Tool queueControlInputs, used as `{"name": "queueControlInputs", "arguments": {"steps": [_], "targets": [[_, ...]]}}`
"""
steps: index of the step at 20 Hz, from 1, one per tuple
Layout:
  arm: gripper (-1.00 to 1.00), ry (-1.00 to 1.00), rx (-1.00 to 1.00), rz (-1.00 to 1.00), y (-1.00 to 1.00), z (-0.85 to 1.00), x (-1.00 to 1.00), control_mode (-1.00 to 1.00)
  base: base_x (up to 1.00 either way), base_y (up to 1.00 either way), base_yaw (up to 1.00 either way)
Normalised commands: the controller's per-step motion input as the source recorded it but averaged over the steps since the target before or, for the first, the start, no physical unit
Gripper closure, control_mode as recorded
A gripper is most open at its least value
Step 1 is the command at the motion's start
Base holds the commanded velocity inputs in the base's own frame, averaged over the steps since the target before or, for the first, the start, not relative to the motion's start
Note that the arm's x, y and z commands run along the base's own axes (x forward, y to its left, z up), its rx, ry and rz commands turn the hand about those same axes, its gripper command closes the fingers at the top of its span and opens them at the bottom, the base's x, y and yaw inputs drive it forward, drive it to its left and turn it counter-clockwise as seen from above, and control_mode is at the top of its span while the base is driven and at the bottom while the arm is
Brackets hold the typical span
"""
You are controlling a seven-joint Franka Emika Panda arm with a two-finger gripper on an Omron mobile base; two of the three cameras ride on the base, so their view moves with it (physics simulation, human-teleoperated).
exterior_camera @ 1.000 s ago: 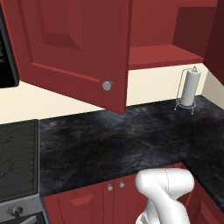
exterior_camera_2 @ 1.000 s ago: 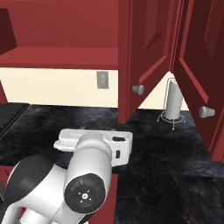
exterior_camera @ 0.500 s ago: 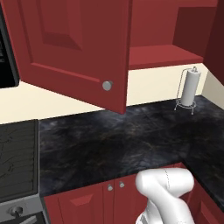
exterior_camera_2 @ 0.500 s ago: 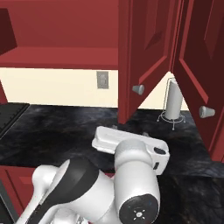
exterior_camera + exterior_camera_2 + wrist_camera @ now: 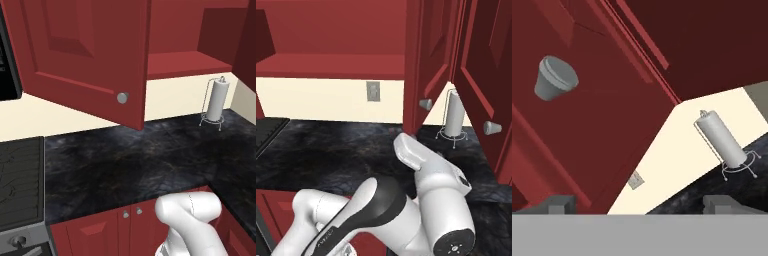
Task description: Close all open cabinet doors.
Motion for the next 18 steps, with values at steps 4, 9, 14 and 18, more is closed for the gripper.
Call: {"name": "queueControlInputs", "arguments": {"steps": [4,9,14,18], "targets": [[-1.0,-0.03,0.29,0.0,-0.39,0.0,0.0,-1.0,0.0,0.0,0.0],[-1.0,0.0,0.25,0.0,-0.04,0.0,0.16,-1.0,0.0,0.0,0.0],[-1.0,0.01,0.26,0.0,0.0,0.01,0.46,-1.0,0.0,0.0,0.0],[-1.0,0.05,0.22,0.02,0.0,0.0,0.67,-1.0,0.0,0.0,0.0]]}}
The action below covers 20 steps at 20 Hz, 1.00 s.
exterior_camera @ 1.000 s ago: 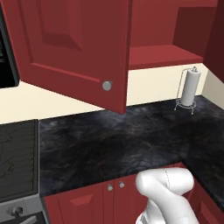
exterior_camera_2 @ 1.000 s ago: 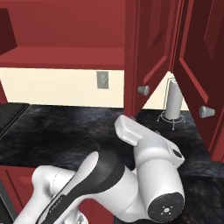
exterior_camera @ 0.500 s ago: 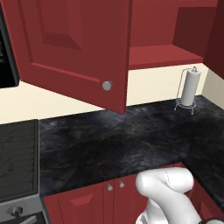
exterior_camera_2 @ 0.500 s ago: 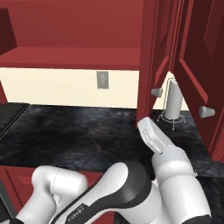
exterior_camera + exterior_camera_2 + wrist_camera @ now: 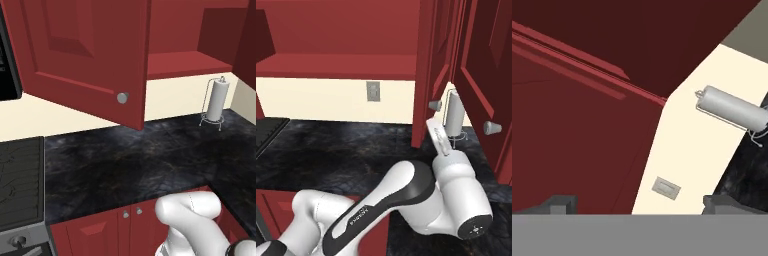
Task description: Close all open cabinet doors.
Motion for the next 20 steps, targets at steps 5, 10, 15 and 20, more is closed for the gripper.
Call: {"name": "queueControlInputs", "arguments": {"steps": [5,10,15,20], "targets": [[-1.0,0.01,0.17,0.02,0.17,0.0,0.5,-1.0,0.0,0.0,0.0],[-1.0,0.0,0.09,0.06,0.45,0.0,0.28,-1.0,0.0,0.0,0.0],[-1.0,0.0,0.05,0.1,0.51,0.02,0.13,-1.0,0.0,0.0,0.0],[-1.0,0.03,0.02,0.05,0.55,0.08,0.29,-1.0,0.0,0.0,0.0]]}}
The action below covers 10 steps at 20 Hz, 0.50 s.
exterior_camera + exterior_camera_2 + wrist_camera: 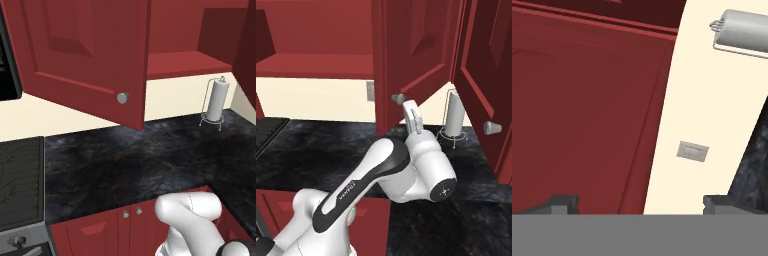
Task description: Close all open cabinet doors.
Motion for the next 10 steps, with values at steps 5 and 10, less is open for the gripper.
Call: {"name": "queueControlInputs", "arguments": {"steps": [5,10], "targets": [[-1.0,0.07,0.03,0.01,0.57,0.11,0.51,-1.0,0.0,0.0,0.0],[-1.0,0.07,0.02,0.0,0.58,0.01,0.6,-1.0,0.0,0.0,0.0]]}}
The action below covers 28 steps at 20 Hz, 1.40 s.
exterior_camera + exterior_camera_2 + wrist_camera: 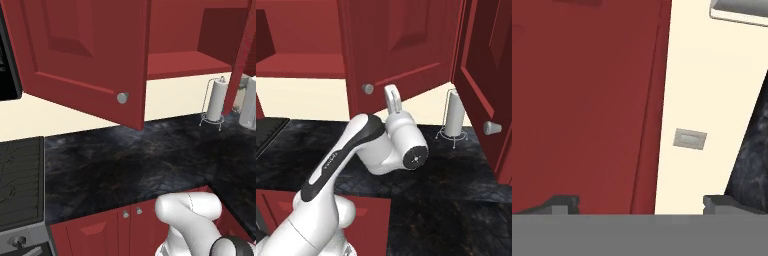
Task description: Close all open cabinet doors.
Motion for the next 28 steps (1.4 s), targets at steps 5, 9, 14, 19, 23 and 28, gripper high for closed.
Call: {"name": "queueControlInputs", "arguments": {"steps": [5,9,14,19,23,28], "targets": [[-1.0,0.06,0.04,0.0,0.51,0.0,0.63,-1.0,0.0,0.0,0.0],[-1.0,0.11,0.04,0.0,0.47,0.01,0.75,-1.0,0.0,0.0,0.0],[-1.0,0.16,0.04,0.0,0.42,0.0,0.79,-1.0,0.0,0.0,0.0],[-1.0,0.16,0.03,0.0,0.42,0.0,0.81,-1.0,0.0,0.0,0.0],[-1.0,0.09,0.02,0.0,0.32,-0.14,0.78,-1.0,0.0,0.0,0.0],[-1.0,0.04,0.0,-0.01,0.26,-0.21,0.79,-1.0,0.0,0.0,0.0]]}}
